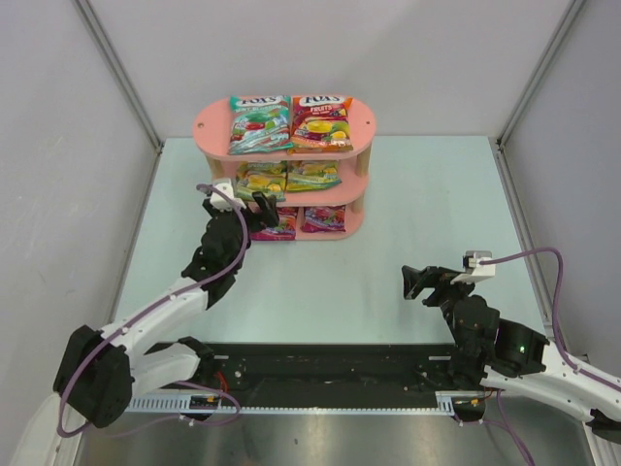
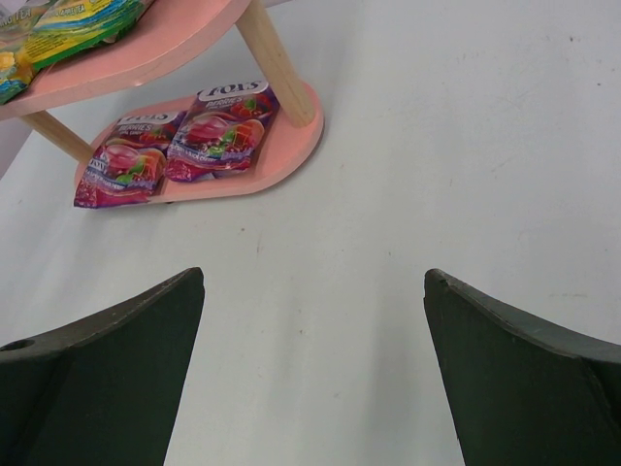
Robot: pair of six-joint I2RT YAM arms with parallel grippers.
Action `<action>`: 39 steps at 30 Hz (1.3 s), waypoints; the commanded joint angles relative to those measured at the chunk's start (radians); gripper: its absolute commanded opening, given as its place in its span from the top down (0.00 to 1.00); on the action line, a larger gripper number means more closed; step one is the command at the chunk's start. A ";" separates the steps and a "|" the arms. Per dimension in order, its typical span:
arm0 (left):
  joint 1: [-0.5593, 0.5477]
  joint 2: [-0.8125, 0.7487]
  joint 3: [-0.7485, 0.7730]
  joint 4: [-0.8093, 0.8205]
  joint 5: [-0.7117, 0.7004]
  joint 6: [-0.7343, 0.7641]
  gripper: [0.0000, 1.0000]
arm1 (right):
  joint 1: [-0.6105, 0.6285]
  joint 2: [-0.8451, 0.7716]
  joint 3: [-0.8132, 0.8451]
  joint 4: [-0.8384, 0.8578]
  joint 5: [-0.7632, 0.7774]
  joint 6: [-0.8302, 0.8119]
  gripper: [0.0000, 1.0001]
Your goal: Place and organize the candy bags onto the shelf
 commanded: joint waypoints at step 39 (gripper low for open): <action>0.007 0.055 0.072 0.100 0.048 0.091 0.00 | 0.004 0.023 -0.002 0.005 0.024 0.011 0.00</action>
